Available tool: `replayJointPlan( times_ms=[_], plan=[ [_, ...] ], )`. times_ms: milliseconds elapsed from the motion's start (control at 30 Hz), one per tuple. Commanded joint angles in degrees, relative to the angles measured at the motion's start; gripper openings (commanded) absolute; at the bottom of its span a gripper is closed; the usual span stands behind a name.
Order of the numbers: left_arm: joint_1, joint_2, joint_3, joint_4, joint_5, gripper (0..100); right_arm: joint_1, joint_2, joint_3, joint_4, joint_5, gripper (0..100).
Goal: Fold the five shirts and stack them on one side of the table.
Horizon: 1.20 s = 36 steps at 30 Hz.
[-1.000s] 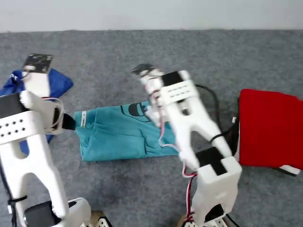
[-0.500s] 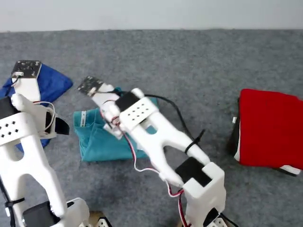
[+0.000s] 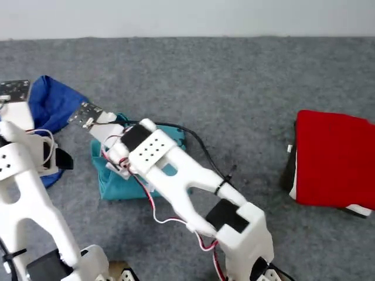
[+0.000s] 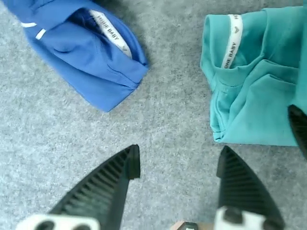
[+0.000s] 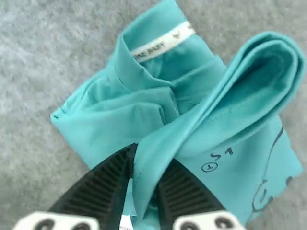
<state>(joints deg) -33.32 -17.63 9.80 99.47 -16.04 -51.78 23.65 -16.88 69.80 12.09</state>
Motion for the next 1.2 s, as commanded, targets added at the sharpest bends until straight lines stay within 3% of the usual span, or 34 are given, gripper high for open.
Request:
replayJointPlan(
  times_ms=[0,267,900,1167],
  plan=[
    [-0.53,-2.02,-1.8,0.97,-0.62,27,-0.66,2.42,-5.54,-0.57,-0.79,1.3],
    [-0.53,-1.85,-1.8,0.97,-0.62,27,-1.98,9.54,-10.11,-0.57,-1.14,1.3],
    [-0.53,-1.93,-1.71,0.97,-0.62,27,-6.46,11.3,-10.29,-2.86,-1.14,2.4],
    [-0.53,-1.85,-1.71,0.97,-0.62,27,-7.52,11.47,-20.31,6.46,-3.08,26.2]
  ],
)
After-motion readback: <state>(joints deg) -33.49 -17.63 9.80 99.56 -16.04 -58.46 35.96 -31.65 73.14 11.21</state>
